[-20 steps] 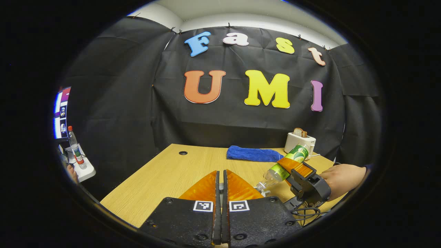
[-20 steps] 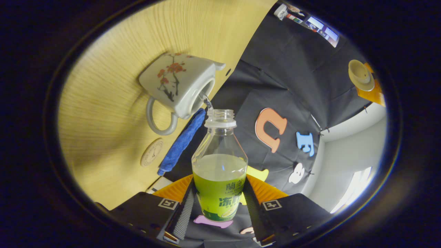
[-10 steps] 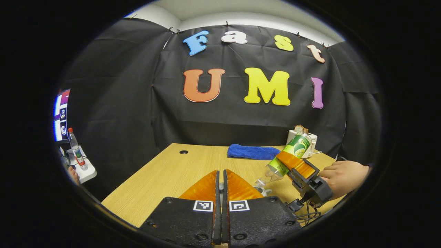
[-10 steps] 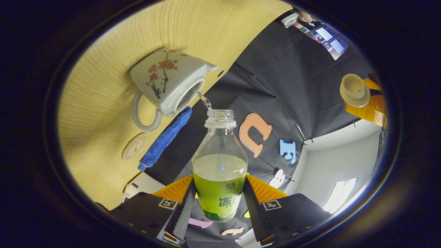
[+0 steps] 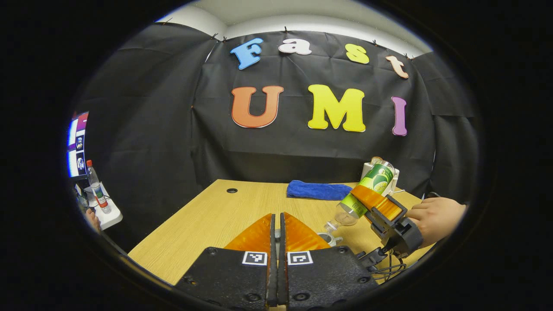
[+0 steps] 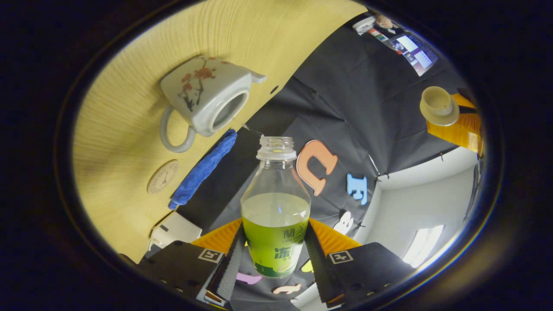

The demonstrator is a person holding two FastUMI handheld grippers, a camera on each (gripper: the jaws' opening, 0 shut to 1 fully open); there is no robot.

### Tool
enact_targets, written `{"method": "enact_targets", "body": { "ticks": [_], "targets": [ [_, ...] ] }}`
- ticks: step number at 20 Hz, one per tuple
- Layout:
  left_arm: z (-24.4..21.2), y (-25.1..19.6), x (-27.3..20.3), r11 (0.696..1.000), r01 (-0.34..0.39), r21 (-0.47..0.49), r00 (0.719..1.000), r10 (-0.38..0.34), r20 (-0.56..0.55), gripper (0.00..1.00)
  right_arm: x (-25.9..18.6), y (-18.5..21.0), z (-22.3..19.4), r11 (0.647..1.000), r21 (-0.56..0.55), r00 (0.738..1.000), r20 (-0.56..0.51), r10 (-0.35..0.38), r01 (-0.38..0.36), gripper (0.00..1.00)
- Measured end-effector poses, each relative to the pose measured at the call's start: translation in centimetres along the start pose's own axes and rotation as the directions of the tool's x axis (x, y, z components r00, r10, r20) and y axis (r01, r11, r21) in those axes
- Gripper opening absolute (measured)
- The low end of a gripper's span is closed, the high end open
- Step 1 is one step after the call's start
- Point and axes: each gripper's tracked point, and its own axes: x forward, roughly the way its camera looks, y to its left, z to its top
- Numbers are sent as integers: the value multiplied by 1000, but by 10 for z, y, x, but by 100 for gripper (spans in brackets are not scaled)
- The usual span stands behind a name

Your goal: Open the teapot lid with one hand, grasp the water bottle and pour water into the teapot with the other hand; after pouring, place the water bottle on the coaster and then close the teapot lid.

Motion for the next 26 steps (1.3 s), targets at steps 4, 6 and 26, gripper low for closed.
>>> {"method": "enact_targets", "body": {
  "ticks": [4, 6, 26],
  "targets": [
    [1, -1, 0, 1000, -1, 0, 1000, 1, 5, 3, 0, -2, 1, 1000, -13, 1000, 7, -11, 11, 73],
    [1, 0, 2, 1000, -9, -2, 1000, 9, 6, 3, 0, -3, 0, 1000, -9, 1000, 0, -9, 9, 73],
    [3, 18, 0, 997, -78, -19, 997, 78, 14, 3, 1, 82, -12, 709, 660, 953, 35, 301, -249, 75]
  ]
}}
